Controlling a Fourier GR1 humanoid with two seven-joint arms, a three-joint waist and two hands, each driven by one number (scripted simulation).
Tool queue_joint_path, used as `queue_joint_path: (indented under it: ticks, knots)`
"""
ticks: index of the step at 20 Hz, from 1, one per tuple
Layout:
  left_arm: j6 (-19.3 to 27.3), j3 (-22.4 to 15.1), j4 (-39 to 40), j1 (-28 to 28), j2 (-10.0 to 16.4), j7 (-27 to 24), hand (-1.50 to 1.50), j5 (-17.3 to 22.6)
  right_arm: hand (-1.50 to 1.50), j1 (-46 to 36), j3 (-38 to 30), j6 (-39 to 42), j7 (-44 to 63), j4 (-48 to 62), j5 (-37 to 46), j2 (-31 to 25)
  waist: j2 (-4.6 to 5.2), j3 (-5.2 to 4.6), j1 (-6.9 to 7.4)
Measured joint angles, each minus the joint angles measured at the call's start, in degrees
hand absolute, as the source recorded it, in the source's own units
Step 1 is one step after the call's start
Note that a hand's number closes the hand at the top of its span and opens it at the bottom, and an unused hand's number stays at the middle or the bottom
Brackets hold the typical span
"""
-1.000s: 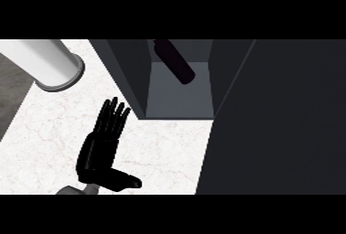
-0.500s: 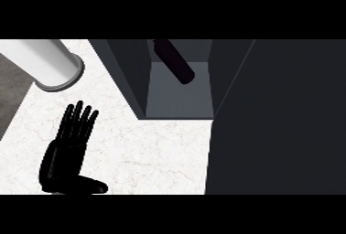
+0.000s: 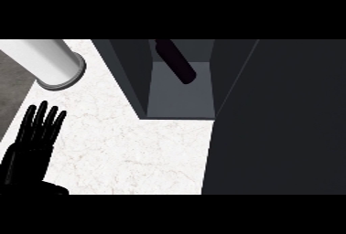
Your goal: Pick up the wine, place it into the cabinet and close the cabinet
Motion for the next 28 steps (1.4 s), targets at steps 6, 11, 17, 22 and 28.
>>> queue_joint_path:
  ticks: [6, 11, 17, 22, 28]
  knots:
    - [-3.26, 3.0, 1.94, -0.64, 2.39, 0.71, -1.5, 1.93, 1.5, -3.8, -0.54, 1.16, 3.57, -0.09, -0.04, 0.77, 0.12, -0.15, 0.32]
    - [-5.53, 4.55, 1.92, -0.52, 4.04, 1.75, -1.5, 3.69, 1.5, -7.09, -1.52, 1.67, 5.7, 0.29, -0.19, 3.27, 0.13, -0.22, 1.04]
    - [-7.31, 6.26, 3.39, -1.75, 5.39, 2.7, -1.5, 5.19, 1.5, -14.23, -3.92, 1.7, 11.0, 1.32, -0.56, 8.36, 0.45, -0.29, 2.12]
    - [-8.73, 6.75, 4.45, -2.69, 5.92, 3.34, -1.5, 5.94, 1.5, -23.17, -4.49, 0.85, 16.96, 5.33, -2.22, 15.14, 0.59, -0.35, 3.04]
    - [-9.54, 7.52, 5.72, -2.96, 6.24, 3.9, -1.5, 6.26, 1.5, -39.46, 0.27, -3.14, 27.22, 13.57, -2.39, 30.39, 0.36, -0.29, 2.86]
